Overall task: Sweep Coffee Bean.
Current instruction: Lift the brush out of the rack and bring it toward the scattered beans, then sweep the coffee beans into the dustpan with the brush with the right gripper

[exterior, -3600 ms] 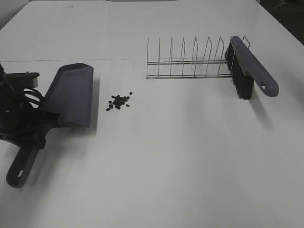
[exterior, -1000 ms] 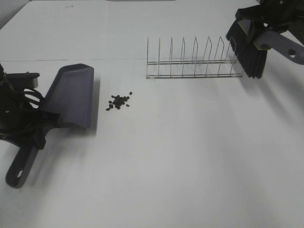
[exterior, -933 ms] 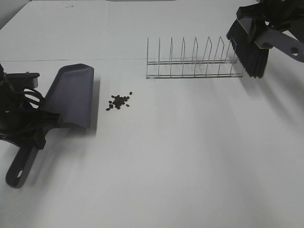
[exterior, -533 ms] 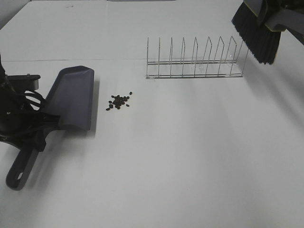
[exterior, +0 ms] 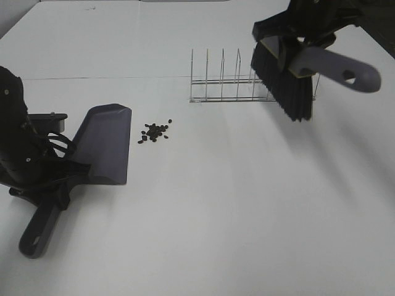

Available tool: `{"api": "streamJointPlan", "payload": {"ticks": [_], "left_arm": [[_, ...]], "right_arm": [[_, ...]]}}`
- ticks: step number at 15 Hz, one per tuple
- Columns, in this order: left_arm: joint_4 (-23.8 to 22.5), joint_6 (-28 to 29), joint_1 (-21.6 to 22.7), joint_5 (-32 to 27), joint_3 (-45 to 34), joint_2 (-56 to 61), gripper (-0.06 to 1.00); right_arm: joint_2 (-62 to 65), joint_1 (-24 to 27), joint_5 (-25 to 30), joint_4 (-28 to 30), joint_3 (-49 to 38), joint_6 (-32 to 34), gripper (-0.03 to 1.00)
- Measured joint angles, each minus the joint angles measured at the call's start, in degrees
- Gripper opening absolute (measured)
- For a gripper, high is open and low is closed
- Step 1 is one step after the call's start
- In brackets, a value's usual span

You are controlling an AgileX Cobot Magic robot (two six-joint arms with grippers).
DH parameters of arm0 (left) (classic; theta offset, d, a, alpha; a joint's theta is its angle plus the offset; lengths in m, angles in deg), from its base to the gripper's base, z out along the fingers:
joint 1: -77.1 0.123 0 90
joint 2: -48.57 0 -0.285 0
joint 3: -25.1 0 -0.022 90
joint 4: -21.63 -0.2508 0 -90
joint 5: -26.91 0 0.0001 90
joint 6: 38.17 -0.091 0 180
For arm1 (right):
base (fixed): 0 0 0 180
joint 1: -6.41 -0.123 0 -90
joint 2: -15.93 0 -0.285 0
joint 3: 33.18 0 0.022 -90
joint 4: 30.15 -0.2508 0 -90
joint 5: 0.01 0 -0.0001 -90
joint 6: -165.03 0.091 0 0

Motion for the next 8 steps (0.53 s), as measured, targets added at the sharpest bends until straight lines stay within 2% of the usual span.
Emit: {"api": "streamJointPlan", "payload": {"ticks": [3, 6, 8], "left_arm": [[0.0, 0.0, 0.0, -0.5, 0.1, -0.3, 0.27], [0.0, 0.0, 0.0, -0.5, 0.1, -0.3, 0.27], [0.1, 0.0, 0.0, -0.5, 0.1, -0.3, 0.27]], "right_arm": [[-4.0, -7.0, -3.8, 5.7, -3.6, 3.9, 0.27], [-10.3, -12.3, -5.0, 6.5, -2.9, 4.1, 0.27], [-14.0, -15.5, -4.8, 6.6, 1.2, 4.1, 0.27]]}}
